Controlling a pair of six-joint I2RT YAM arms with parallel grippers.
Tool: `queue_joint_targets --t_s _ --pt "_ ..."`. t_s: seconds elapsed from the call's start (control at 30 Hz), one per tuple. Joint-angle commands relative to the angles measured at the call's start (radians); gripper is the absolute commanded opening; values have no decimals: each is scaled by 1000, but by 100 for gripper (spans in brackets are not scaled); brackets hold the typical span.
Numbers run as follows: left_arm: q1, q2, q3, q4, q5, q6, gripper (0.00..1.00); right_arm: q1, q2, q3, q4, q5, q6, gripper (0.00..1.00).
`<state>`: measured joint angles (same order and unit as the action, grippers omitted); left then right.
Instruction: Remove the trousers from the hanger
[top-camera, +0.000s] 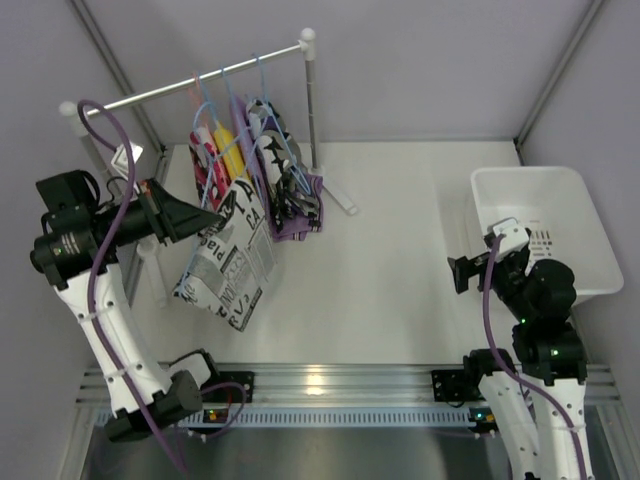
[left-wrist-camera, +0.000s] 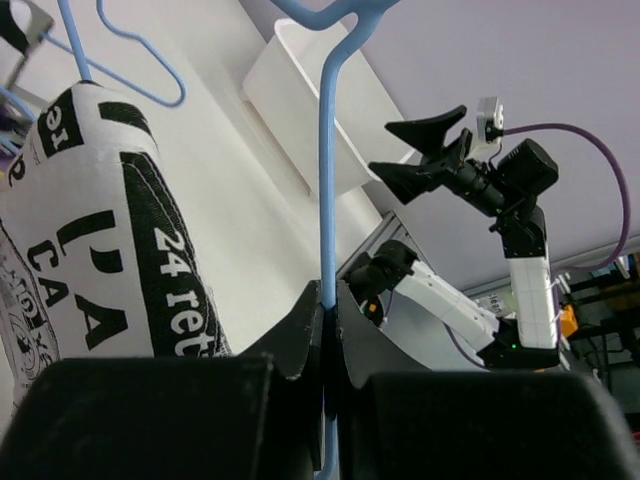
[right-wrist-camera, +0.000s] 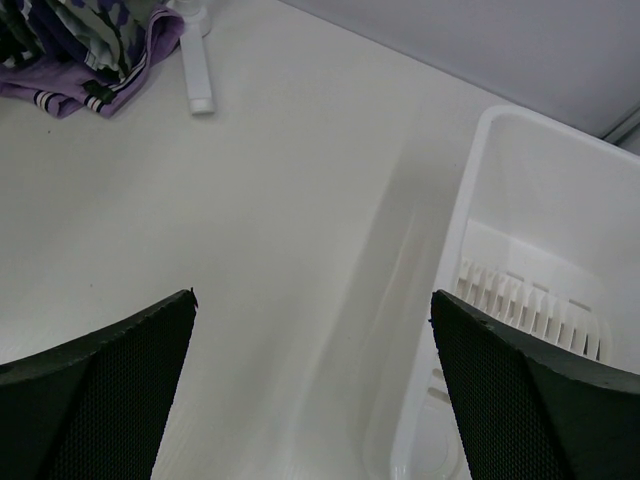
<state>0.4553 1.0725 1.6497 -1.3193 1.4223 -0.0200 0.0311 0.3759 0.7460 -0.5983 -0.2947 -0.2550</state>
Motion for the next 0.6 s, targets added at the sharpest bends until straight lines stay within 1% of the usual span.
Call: queue_joint_targets --t_s 0.0,0.13,0.2,0.23,0.33,0.43,0.47,0.53,0.57 --pt "-6 44 177 -172 250 166 0 -7 11 9 61 17 20 100" --pt "-33 125 294 -170 250 167 0 -7 20 -3 65 23 19 99" --pt "-53 173 350 -172 248 138 0 -7 29 -7 74 26 22 99" --pt "-61 229 419 -175 247 126 0 -7 32 -7 75 28 22 100" --pt "-115 315 524 -176 247 92 0 -7 49 -7 86 31 25 100" --pt "-164 369 559 -178 244 77 0 -7 57 -8 92 40 25 99" --pt "-205 382 570 -176 242 68 0 -7 57 -10 91 43 26 99" --pt "-246 398 565 -135 219 28 0 -7 58 -16 89 46 25 99" --pt "-298 405 573 -118 199 -15 0 -7 58 -16 88 49 23 99"
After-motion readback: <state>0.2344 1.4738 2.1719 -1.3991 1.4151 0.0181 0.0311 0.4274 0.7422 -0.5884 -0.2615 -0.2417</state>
